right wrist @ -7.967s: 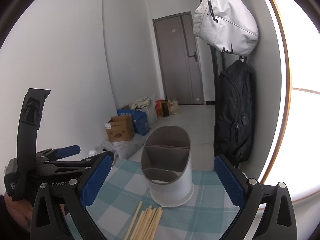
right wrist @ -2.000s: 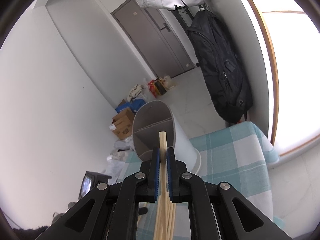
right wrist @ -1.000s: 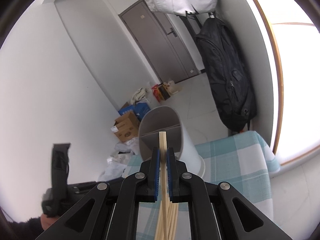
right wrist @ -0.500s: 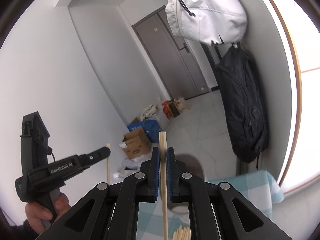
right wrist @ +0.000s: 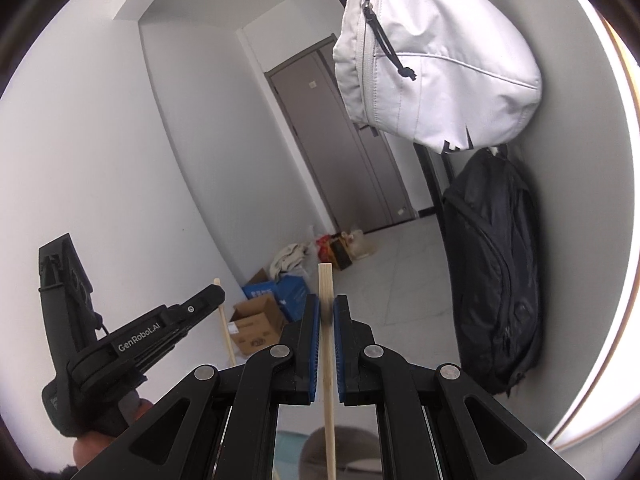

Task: Organize utensils
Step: 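Lift the left gripper's chopstick toward the holder while the right gripper carries its chopstick there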

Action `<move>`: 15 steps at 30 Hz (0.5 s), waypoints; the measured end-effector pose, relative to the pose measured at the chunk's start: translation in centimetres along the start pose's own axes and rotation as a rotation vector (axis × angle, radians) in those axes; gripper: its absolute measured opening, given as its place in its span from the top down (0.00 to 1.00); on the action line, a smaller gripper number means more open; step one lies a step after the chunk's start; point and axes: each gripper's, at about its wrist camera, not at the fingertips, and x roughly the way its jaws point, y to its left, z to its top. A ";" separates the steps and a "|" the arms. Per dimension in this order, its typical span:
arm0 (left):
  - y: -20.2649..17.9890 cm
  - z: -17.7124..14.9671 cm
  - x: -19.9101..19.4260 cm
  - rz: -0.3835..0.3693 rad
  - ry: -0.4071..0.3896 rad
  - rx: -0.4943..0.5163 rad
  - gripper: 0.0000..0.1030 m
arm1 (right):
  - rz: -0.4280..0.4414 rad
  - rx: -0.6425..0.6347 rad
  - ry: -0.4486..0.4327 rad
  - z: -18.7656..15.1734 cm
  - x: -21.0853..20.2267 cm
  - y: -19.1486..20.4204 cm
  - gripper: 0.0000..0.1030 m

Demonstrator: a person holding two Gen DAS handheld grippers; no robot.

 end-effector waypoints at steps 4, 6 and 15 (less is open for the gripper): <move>1.0 -1.0 1.9 -0.002 -0.005 -0.013 0.97 | -0.007 -0.037 -0.004 -0.2 2.3 -0.2 0.94; 1.5 -1.6 2.7 0.003 -0.002 -0.013 0.97 | -0.006 -0.046 -0.002 -0.5 3.4 -0.4 0.94; 2.2 -3.9 3.0 0.043 -0.062 0.001 0.97 | 0.003 -0.135 0.022 -3.4 5.6 -0.3 0.94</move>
